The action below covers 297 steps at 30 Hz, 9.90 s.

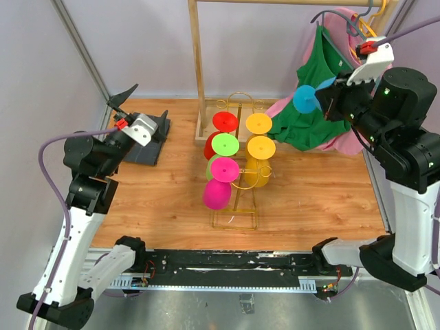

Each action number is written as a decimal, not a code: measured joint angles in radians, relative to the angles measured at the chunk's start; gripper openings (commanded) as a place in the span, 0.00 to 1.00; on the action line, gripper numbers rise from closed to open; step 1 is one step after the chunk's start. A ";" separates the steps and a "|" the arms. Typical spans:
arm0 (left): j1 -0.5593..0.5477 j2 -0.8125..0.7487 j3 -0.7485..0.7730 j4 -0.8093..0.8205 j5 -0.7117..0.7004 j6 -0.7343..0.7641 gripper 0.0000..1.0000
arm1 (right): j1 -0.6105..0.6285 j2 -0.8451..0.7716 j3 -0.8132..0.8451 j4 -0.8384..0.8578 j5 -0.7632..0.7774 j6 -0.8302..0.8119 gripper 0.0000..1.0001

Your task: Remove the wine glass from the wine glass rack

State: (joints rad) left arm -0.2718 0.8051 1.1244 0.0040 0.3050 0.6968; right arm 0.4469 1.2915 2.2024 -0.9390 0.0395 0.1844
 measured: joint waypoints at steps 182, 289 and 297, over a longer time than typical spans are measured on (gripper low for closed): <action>0.001 0.669 0.366 -0.359 0.571 -1.702 0.00 | 0.015 -0.156 -0.577 0.258 -0.146 0.161 0.98; -0.092 -0.210 0.040 -1.182 0.318 1.252 0.00 | 0.396 0.495 0.293 -0.148 -0.616 0.066 0.90; -0.092 -0.212 0.040 -1.183 0.317 1.284 0.00 | 0.465 0.562 0.315 -0.148 -0.607 0.042 0.43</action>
State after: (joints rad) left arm -0.3641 0.5926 1.1648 -1.1786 0.6220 1.9804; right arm 0.9115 1.8538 2.5172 -1.0870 -0.5674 0.2260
